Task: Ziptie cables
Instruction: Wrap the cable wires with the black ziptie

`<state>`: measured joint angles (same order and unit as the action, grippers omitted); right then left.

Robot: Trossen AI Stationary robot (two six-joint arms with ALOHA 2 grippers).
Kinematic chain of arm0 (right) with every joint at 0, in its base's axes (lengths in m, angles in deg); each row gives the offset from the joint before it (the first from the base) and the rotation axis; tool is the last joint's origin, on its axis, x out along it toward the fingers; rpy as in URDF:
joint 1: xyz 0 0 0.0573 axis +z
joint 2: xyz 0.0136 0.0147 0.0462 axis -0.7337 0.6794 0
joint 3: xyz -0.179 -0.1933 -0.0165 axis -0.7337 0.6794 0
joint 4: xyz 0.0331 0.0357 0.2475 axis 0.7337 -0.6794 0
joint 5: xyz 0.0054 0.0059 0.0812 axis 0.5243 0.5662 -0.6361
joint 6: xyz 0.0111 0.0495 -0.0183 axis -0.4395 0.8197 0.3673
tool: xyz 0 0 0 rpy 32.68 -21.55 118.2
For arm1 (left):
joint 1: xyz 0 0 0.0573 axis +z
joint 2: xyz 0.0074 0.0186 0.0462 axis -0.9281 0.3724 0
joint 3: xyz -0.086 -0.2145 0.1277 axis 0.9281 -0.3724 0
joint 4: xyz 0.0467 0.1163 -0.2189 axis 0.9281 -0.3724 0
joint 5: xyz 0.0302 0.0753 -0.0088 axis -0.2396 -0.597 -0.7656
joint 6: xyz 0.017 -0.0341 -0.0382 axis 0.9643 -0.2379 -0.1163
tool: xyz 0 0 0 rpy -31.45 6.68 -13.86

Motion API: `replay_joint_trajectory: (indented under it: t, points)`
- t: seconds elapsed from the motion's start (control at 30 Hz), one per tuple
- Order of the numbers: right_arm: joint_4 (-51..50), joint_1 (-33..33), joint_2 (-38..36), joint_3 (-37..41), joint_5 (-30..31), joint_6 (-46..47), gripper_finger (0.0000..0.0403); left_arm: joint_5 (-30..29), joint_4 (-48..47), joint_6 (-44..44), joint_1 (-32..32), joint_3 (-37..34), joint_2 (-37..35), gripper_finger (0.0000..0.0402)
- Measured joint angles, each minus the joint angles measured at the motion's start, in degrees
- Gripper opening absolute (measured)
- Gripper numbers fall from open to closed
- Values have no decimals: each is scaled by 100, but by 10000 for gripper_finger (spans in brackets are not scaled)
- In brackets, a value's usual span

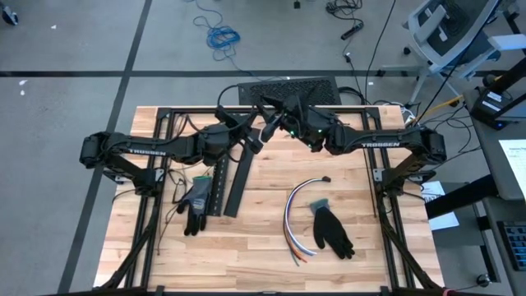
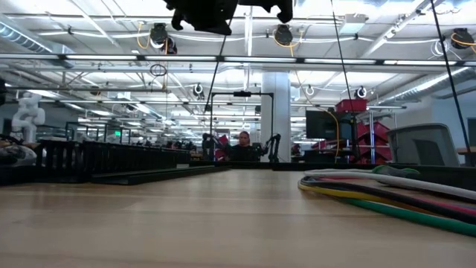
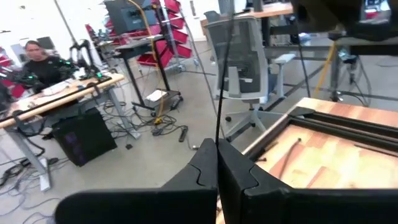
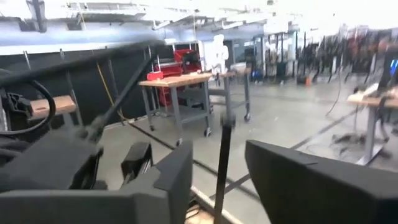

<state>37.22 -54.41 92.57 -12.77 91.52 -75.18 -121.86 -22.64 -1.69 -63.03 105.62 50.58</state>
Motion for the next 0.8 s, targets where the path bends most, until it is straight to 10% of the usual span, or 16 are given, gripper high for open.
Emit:
replay_joint_trajectory:
  t: [0.33,0.8]
  points:
    - [-891,-211,-827,-4,-221,-823,183,1117,-1200,-230,0,0,-544,0]
    - [-2559,-990,-1435,-6,-5653,195,169,8547,-655,-1909,1168,7,-1040,0]
